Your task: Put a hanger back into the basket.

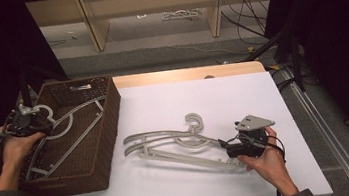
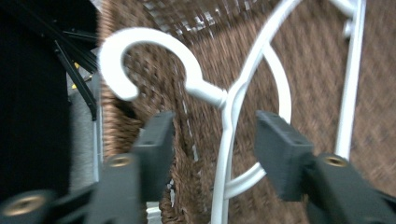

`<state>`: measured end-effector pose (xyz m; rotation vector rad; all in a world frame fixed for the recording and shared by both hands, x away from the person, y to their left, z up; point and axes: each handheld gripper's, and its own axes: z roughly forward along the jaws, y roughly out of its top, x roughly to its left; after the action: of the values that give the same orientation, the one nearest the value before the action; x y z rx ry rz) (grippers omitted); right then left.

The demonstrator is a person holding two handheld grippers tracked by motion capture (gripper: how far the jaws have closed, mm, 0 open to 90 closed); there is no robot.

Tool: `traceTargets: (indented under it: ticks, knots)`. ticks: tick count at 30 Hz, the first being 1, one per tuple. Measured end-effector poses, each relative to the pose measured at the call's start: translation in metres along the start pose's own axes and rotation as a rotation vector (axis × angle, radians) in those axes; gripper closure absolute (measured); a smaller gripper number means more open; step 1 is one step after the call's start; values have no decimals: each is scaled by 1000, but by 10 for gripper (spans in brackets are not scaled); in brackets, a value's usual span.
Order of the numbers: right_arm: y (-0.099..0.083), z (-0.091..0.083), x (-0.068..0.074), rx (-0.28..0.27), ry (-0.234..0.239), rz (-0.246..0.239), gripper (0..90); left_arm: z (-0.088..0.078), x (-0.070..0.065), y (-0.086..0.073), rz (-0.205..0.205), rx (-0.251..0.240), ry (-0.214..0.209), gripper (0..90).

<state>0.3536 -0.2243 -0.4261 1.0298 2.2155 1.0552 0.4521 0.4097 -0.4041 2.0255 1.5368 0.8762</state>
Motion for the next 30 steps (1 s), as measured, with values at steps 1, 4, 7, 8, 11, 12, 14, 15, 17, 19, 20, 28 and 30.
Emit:
traceTargets:
  ticks: [1,4,7,8,11,12,14,15,17,19,20,28,30]
  knots:
    - [0,0,0,-2,0,-1,201,-4,1,1,-18,-22,-12,417]
    - [1,0,0,-8,1,-11,202,-15,0,3,-60,-68,-48,351]
    - [1,0,1,-12,2,-10,202,-27,-3,3,-84,-118,-87,310]
    - [1,0,1,-13,1,-4,202,-33,-5,4,-89,-138,-96,297]
    - [1,0,1,-12,0,-14,202,-50,-14,6,-159,-209,-194,256]
    - [1,0,1,-9,3,-1,202,-57,-20,6,-187,-241,-237,240]
    - [2,1,1,-23,3,-19,202,-70,-34,7,-139,-268,-255,227]
    - [1,1,1,-20,2,-15,202,-78,-44,8,-103,-289,-271,226]
    - [1,1,1,-17,-1,-18,201,-89,-58,9,-83,-325,-326,220]
    - [2,1,2,-22,2,-14,201,-96,-71,9,-52,-338,-373,221]
    - [2,1,2,-22,4,-25,202,-97,-75,8,-42,-338,-379,221]
    - [1,2,3,-16,9,-17,201,-105,-118,2,-11,-386,-440,211]
    - [1,2,2,-23,10,-31,201,-107,-130,1,-6,-410,-462,211]
